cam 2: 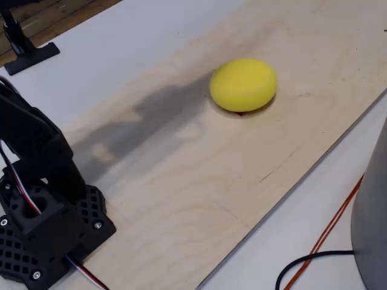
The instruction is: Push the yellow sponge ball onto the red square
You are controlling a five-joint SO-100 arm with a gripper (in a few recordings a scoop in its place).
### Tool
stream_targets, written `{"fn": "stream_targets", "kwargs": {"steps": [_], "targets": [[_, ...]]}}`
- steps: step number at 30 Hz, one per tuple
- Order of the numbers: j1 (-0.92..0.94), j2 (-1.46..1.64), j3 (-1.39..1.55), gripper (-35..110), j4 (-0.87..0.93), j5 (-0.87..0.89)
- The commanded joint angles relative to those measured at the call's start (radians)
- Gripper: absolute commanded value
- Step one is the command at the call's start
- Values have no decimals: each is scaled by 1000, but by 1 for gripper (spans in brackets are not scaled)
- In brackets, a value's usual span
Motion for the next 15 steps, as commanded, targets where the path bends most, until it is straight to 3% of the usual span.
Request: {"fn": "stream_targets", "kwargs": {"steps": [1, 15], "targets": [[14, -152, 133, 0, -270, 121], [14, -167, 141, 1, -267, 166]]}}
